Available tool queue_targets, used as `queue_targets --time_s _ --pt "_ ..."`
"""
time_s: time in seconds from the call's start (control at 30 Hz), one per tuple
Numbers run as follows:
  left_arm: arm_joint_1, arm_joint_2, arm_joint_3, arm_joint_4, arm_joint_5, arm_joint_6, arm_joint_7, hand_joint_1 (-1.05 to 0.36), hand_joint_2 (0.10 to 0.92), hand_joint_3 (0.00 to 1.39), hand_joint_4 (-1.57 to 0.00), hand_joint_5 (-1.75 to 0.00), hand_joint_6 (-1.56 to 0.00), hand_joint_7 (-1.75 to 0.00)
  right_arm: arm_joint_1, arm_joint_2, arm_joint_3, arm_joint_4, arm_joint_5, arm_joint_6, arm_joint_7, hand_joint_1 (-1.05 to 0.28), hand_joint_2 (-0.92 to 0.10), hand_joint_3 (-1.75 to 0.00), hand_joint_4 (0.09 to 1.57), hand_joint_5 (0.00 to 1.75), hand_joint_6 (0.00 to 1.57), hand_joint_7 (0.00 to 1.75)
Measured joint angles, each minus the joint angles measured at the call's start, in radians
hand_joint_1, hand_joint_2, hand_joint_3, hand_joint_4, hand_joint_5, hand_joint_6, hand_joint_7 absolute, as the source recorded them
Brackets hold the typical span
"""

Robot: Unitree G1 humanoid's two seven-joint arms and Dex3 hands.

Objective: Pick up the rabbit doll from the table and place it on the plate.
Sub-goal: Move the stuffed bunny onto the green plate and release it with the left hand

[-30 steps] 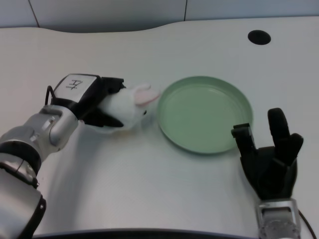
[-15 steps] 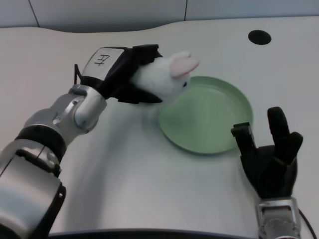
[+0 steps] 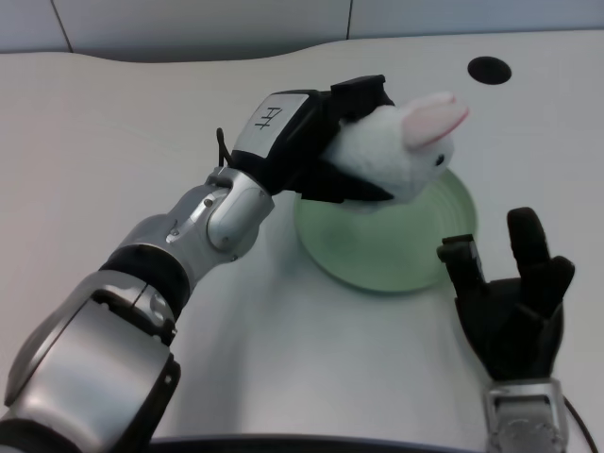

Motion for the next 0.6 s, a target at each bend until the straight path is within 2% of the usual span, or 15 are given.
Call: queue_targets --time_s 0.07,0.2,0.23,0.3,0.4,0.53,0.57,0.6 --pt "0.0 -0.011 -0.007 0.0 0.006 0.002 0.02 -0.4 0.921 0.14 -0.78 -1.73 -0.59 -1.55 0.009 0.002 0.0 -0.011 0.001 0.001 0.002 -0.65 -0.92 -0.29 0.74 1.07 1.06 0.0" --pt "0.0 -0.045 -0.026 0.001 0.027 0.004 0.05 -0.4 0.921 0.14 -0.78 -1.73 -0.59 -1.53 0.019 0.009 0.0 -0.031 0.002 0.007 0.002 -0.65 -0.92 -0.29 0.75 1.06 1.06 0.0" --pt "0.0 -0.051 -0.031 0.001 0.031 0.006 0.054 -0.45 0.921 0.14 -0.78 -1.68 -0.61 -1.43 0.02 0.011 0.0 -0.033 0.003 0.008 0.002 -0.66 -0.92 -0.27 0.75 1.05 1.06 0.0" --pt "0.0 -0.059 -0.047 0.003 0.048 0.023 0.074 -0.49 0.921 0.14 -0.78 -1.65 -0.62 -1.36 0.027 0.011 -0.001 -0.036 0.005 0.011 0.002 -0.66 -0.92 -0.26 0.75 1.04 1.05 0.0" --pt "0.001 -0.062 -0.058 0.008 0.064 0.04 0.096 -0.5 0.921 0.14 -0.78 -1.63 -0.62 -1.34 0.031 0.012 -0.001 -0.041 0.015 0.011 0.002 -0.66 -0.92 -0.26 0.76 1.02 1.05 0.0" --pt "0.001 -0.061 -0.062 0.01 0.065 0.044 0.106 -0.5 0.921 0.14 -0.79 -1.62 -0.63 -1.33 0.033 0.011 -0.001 -0.045 0.016 0.011 0.002 -0.66 -0.92 -0.26 0.76 1.02 1.05 0.0" --pt "0.0 -0.061 -0.07 0.01 0.071 0.059 0.105 -0.66 0.921 0.3 -0.36 -1.04 -0.35 -0.73 0.035 0.01 -0.001 -0.047 0.016 0.011 0.002 -0.66 -0.92 -0.26 0.76 1.01 1.05 0.0" --pt "-0.001 -0.059 -0.083 0.011 0.085 0.089 0.099 -0.72 0.921 0.35 -0.26 -0.74 -0.31 -0.43 0.036 0.01 -0.001 -0.048 0.018 0.014 0.004 -0.66 -0.92 -0.26 0.76 1.01 1.05 0.0"
